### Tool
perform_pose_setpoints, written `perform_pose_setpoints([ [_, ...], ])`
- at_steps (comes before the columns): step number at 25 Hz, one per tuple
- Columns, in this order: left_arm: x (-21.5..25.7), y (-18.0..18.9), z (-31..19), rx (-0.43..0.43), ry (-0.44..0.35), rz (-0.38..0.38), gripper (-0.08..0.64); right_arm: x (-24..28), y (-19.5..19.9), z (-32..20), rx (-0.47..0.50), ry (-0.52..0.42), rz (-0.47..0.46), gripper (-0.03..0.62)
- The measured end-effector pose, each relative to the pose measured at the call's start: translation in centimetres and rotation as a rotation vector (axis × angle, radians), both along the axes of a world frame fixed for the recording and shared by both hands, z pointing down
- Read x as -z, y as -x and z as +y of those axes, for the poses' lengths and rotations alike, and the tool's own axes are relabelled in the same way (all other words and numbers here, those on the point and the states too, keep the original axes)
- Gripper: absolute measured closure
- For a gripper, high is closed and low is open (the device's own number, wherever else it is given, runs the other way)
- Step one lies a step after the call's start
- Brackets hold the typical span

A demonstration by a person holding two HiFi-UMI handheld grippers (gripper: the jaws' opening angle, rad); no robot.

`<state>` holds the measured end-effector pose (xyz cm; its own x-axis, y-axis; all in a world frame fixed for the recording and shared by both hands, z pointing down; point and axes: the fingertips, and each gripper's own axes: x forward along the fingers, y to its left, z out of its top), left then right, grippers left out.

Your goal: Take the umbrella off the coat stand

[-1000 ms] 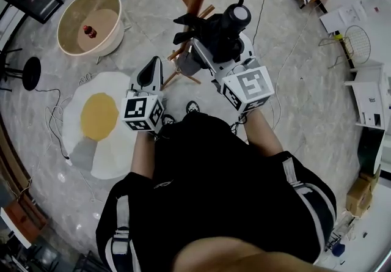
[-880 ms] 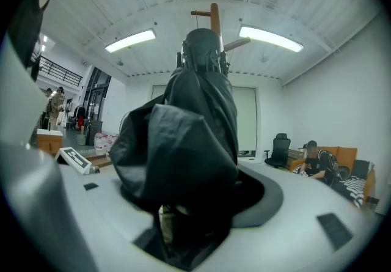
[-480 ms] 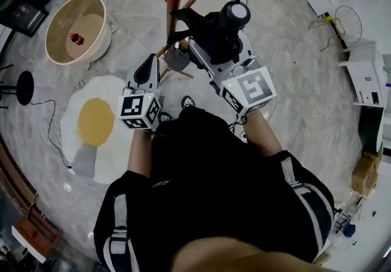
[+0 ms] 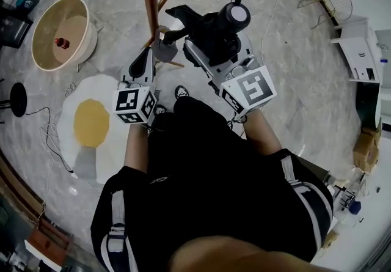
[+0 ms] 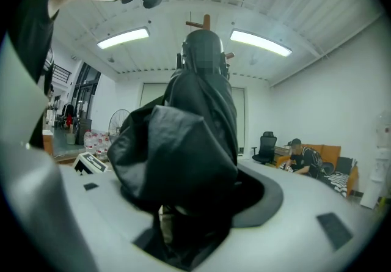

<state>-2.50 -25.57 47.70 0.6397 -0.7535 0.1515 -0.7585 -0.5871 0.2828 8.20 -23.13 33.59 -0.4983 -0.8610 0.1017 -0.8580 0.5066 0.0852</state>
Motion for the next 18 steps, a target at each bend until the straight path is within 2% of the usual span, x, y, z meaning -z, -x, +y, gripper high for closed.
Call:
perform_pose_setpoints([
  [5, 0.4, -1.0, 0.4, 0.001, 0.011, -0.010, 0.555, -1.2, -0.9, 0.6, 0.014, 0.048, -0.032, 0.308],
  [9, 0.4, 0.0, 0.5, 0.028, 0.022, -0.020, 0.555, -2.0, 0.2, 0.8, 0.054, 0.082, -0.052, 0.308],
  [12, 0.2, 2.2, 0.6, 0.085, 0.029, -0.028, 0.555, -2.6, 2.5, 0.7, 0.119, 0.098, -0.059, 0.308],
  [18, -0.7, 9.1, 1.0, 0.228, 0.041, -0.034, 0.555, -4.0, 9.5, -0.3, 0.270, 0.140, -0.069, 0.308],
])
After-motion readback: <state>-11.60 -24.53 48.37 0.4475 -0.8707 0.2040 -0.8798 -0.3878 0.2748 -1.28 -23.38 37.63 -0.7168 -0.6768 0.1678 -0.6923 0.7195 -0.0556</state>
